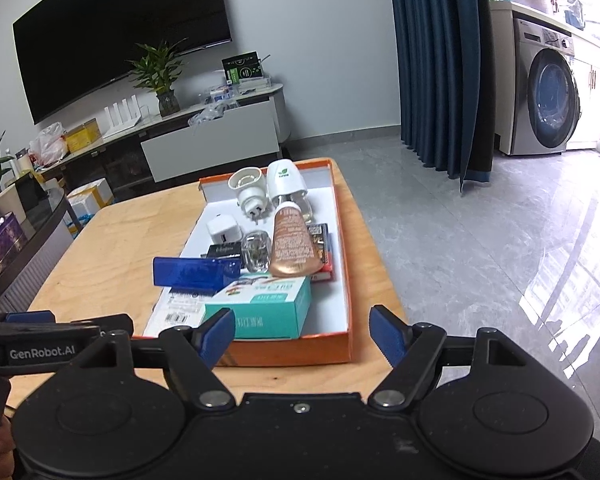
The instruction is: Organize rigid objects
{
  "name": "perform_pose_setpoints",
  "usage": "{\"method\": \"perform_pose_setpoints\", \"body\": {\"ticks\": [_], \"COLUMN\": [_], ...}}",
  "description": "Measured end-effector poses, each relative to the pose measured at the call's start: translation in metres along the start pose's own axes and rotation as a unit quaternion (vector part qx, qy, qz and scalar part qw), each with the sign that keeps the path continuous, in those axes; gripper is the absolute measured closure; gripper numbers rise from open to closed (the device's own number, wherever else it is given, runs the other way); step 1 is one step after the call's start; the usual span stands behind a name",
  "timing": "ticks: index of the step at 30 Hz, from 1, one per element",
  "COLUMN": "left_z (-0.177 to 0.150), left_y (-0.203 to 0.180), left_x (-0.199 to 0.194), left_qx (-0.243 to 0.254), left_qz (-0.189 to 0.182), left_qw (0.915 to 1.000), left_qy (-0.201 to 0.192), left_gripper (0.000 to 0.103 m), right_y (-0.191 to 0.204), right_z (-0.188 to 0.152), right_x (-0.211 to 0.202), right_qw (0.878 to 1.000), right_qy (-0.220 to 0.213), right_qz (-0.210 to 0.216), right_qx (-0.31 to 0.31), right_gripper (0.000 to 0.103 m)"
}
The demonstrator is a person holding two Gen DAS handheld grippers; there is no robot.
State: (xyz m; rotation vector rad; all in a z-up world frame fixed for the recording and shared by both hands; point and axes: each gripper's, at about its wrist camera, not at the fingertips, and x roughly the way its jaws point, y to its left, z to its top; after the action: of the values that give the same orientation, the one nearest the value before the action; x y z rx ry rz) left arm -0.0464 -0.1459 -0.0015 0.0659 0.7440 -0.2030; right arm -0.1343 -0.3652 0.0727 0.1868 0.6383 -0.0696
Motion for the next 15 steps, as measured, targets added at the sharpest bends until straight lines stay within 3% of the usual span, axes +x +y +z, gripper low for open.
{"method": "perform_pose_setpoints", "body": {"ticks": [15], "left_z": [-0.0041], "left_y": [-0.0013], "left_x": [0.0014], "left_qx": [0.004], "left_qz": [0.01], "left_qw": [0.9999], "left_qy": [0.004], "left_gripper": [0.0], "right_y": [-0.0012], "right_z": [-0.0081], "right_x": [0.0066], "right_qw": [1.0], "right_qy": [0.016], "right_qz": [-0.001], "right_qx": [0.004], "right_gripper": [0.014]}}
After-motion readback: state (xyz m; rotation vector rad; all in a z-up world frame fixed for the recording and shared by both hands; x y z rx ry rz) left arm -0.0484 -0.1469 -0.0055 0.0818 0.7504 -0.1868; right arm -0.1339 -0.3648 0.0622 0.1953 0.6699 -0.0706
